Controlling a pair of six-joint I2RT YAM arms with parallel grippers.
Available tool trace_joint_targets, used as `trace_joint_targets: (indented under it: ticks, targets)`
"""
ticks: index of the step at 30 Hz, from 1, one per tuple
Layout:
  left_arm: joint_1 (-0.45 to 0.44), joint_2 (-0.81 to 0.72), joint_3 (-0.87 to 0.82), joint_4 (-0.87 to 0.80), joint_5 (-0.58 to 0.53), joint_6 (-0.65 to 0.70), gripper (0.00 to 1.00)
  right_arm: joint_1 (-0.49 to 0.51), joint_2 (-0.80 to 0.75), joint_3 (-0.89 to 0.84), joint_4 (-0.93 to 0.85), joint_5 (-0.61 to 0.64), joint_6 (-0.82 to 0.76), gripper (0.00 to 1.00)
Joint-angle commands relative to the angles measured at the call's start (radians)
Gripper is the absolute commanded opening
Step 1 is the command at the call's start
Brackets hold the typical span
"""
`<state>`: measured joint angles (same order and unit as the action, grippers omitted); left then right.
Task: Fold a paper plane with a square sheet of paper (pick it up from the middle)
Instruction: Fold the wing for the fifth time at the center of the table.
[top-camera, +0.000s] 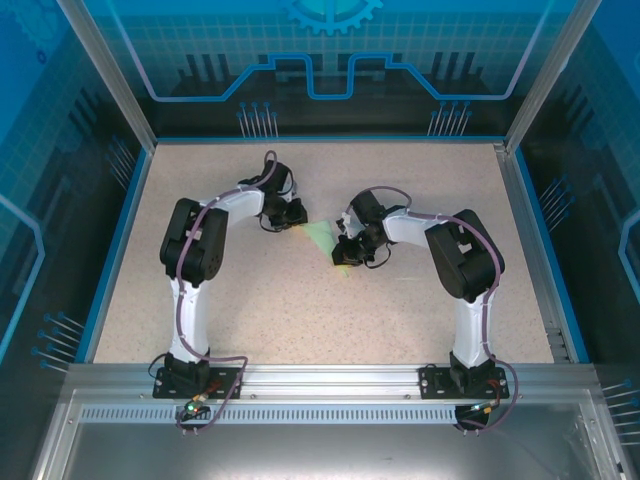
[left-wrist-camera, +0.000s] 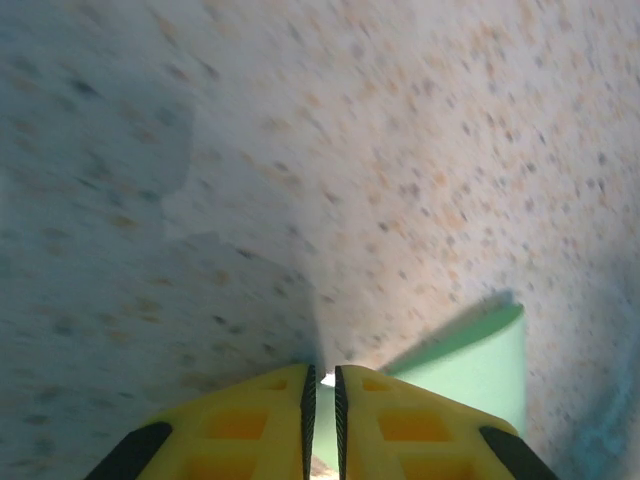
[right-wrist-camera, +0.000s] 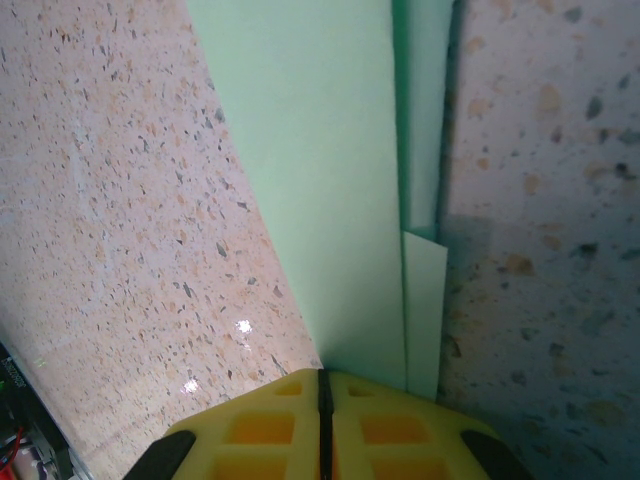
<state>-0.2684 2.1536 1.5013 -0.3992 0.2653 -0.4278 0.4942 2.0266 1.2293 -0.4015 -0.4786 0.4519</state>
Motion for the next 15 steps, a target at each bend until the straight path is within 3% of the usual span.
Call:
trace_joint_targets:
  ticks: [1, 6, 15]
  targets:
    - [0.03, -0.018, 0.03, -0.041, -0.07, -0.029, 0.17, 0.001, 0.086, -0.063, -0.123, 0.113, 0.001, 0.09]
    - [0.02, -0.142, -0.057, 0.023, 0.005, -0.062, 0.18, 0.001, 0.084, -0.062, -0.122, 0.113, 0.003, 0.09]
    - [-0.092, -0.302, -0.343, 0.257, 0.075, -0.167, 0.16, 0.001, 0.08, -0.063, -0.119, 0.11, 0.006, 0.09]
